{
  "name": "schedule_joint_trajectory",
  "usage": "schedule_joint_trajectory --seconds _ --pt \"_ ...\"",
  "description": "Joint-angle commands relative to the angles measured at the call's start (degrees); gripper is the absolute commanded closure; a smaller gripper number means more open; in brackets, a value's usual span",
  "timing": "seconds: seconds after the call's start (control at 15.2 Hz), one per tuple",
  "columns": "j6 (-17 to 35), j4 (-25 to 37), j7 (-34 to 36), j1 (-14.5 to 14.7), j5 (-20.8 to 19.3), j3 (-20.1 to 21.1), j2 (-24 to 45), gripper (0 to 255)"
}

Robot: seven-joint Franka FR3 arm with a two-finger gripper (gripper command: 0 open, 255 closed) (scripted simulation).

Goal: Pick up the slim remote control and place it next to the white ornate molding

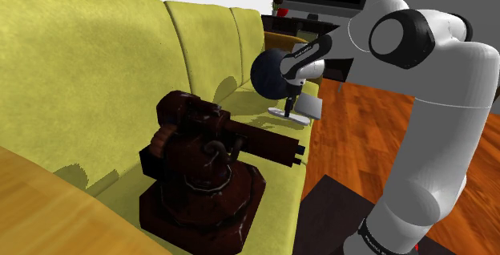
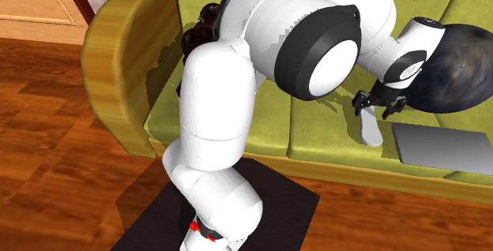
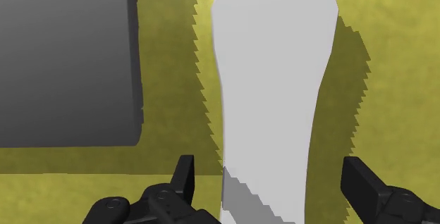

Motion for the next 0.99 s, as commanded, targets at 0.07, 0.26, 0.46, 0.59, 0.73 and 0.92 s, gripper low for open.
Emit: schedule_joint_trajectory --seconds 0.07,0.26,0.46,0.59,0.73,0.92 --pt "0.0 0.0 0.0 0.0 0.0 0.0 0.0 0" --pt "-3.41 1.52 0.48 0.26 -0.72 -0.18 -1.97 0" --pt "-6.51 3.13 0.86 0.44 -1.27 -0.27 -3.52 0" --pt "-6.51 3.13 0.86 0.44 -1.27 -0.26 -3.52 0" --pt "-6.51 3.13 0.86 0.44 -1.27 -0.26 -3.52 0" --pt "-6.5 3.13 0.85 0.44 -1.27 -0.26 -3.51 0"
